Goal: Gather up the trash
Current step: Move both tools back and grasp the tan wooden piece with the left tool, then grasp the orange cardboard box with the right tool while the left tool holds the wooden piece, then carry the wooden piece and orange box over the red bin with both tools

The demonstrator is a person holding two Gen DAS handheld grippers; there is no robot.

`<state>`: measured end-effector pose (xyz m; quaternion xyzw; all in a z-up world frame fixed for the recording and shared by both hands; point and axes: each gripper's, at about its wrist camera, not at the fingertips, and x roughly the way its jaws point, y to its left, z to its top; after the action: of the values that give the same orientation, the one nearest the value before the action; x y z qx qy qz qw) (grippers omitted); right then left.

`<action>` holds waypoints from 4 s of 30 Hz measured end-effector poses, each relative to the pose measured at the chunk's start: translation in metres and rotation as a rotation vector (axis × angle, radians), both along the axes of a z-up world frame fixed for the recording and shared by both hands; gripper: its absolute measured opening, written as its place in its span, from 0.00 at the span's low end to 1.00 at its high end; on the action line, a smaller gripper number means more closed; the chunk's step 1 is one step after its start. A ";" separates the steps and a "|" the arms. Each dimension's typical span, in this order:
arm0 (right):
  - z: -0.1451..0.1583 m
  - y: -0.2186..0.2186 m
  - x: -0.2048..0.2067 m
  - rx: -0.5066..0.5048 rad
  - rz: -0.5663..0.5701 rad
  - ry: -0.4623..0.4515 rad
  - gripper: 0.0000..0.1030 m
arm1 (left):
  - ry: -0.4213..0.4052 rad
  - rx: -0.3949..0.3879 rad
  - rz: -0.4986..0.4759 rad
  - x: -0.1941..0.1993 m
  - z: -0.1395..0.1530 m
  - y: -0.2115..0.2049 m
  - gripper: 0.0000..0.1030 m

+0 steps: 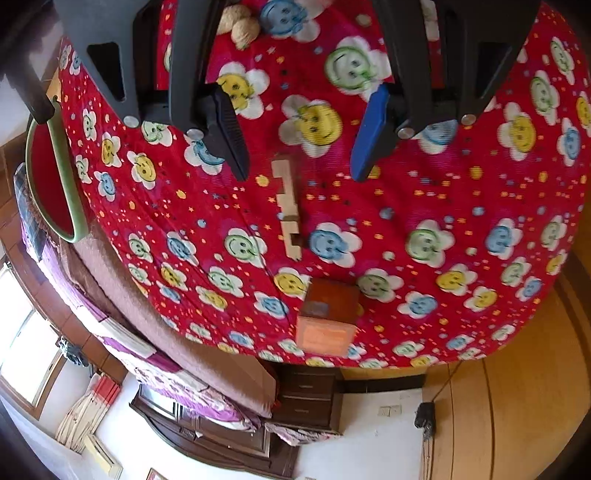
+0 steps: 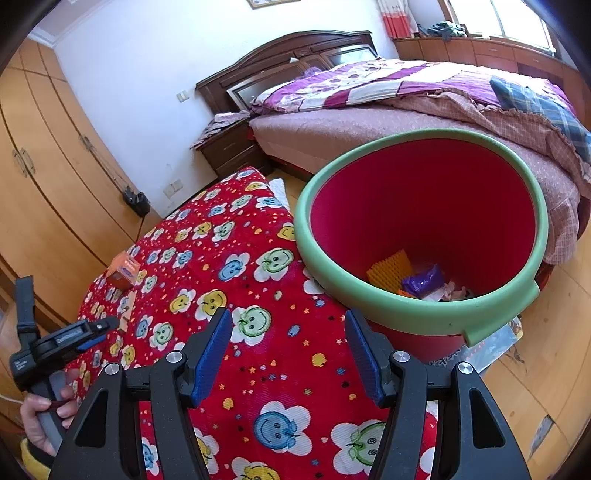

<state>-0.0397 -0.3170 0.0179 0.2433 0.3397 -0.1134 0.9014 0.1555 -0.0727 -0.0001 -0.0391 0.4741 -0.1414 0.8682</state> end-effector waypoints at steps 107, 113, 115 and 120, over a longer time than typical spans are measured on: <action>0.032 0.169 0.163 -0.148 0.383 -0.003 0.47 | -0.192 -0.018 0.215 0.050 0.029 0.114 0.09; 0.044 0.142 0.119 -0.135 0.348 -0.045 0.47 | -0.205 -0.043 0.159 0.029 0.049 0.096 0.09; 0.045 0.133 0.109 -0.125 0.336 -0.049 0.47 | -0.214 -0.045 0.142 0.019 0.056 0.089 0.09; 0.048 0.114 0.081 -0.105 0.302 -0.062 0.47 | -0.208 -0.075 0.100 -0.007 0.068 0.070 0.09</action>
<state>0.0417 -0.2030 0.0660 0.1452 0.3381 0.0134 0.9298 0.1483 -0.0029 0.0682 -0.0803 0.3732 -0.1187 0.9166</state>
